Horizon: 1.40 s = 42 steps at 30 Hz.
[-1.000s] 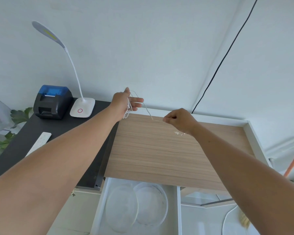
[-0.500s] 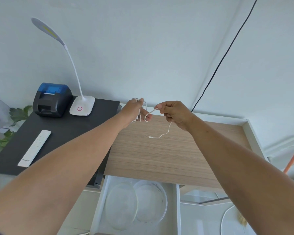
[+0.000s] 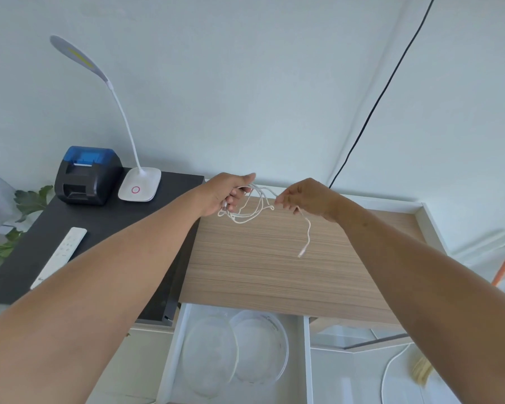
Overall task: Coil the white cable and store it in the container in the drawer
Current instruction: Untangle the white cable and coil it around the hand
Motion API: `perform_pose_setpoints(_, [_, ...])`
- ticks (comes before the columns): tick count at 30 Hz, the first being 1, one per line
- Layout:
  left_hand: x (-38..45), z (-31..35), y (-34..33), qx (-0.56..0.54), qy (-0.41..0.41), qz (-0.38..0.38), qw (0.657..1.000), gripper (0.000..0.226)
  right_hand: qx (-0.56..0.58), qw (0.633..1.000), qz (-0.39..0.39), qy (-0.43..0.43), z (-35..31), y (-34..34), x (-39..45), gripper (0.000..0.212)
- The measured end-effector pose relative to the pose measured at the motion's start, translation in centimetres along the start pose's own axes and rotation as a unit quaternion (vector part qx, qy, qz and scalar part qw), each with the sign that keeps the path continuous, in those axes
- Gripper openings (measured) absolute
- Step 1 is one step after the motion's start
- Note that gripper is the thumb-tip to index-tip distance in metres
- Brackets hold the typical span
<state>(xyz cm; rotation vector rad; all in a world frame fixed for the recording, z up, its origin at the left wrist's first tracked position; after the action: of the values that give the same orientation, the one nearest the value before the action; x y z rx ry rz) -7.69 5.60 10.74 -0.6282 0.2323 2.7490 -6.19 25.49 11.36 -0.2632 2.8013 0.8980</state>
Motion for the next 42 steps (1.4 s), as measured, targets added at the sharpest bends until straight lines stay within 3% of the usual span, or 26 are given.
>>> perform_pose_setpoints(3, [0.0,0.1,0.5,0.023,-0.012,-0.025,0.999,0.017,-0.118,0.993,-0.014,0.013,-0.1,0.6,-0.2,0.005])
perform_pose_setpoints(5, [0.2,0.1,0.6,0.013,-0.01,-0.026,1.0,0.019,-0.129,0.991,-0.02,0.018,-0.3,0.7,-0.1,0.005])
perform_pose_setpoints(9, [0.4,0.5,0.7,-0.036,-0.01,-0.026,0.999,0.02,0.094,0.995,-0.026,-0.002,-0.5,0.8,-0.4,0.015])
perform_pose_setpoints(14, [0.6,0.4,0.9,-0.117,-0.018,-0.044,0.992,0.024,0.346,0.936,-0.041,-0.05,-0.4,-0.3,-1.1,0.016])
perform_pose_setpoints(22, [0.3,-0.8,0.1,-0.241,0.032,-0.038,0.969,0.035,0.514,0.85,0.001,-0.113,1.0,-3.4,-1.5,0.019])
perform_pose_setpoints(26, [0.4,-1.2,-0.8,-0.325,0.053,-0.024,0.944,0.039,0.541,0.831,0.032,-0.123,1.6,-4.6,-1.4,0.018])
perform_pose_setpoints(29, [0.4,-1.1,-1.4,-0.345,0.056,-0.027,0.937,0.037,0.535,0.834,0.035,-0.127,2.2,-5.2,-1.6,0.017])
perform_pose_setpoints(35, [0.0,-0.9,-2.4,-0.355,0.076,-0.122,0.924,0.045,0.39,0.914,-0.005,-0.114,2.0,-6.7,-2.4,0.021])
perform_pose_setpoints(39, [-0.1,-0.9,-2.6,-0.371,0.092,-0.172,0.908,0.055,0.367,0.923,-0.037,-0.106,1.4,-7.1,-2.8,0.032])
perform_pose_setpoints(42, [-0.1,-1.1,-2.7,-0.362,0.104,-0.186,0.908,0.058,0.398,0.908,-0.083,-0.099,1.1,-7.2,-3.1,0.028])
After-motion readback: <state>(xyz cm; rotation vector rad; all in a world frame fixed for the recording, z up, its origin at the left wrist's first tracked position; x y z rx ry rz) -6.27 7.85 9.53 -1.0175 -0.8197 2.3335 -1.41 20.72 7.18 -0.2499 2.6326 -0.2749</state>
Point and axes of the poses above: each hand's wrist, its own x-axis towards the middle knuckle, its own y-axis out of the back of the hand, z = x × y, the point moved 6 cm from there along x, towards the middle knuckle, and after that the axes turned 8 degrees about z, right-handed, at the moved point
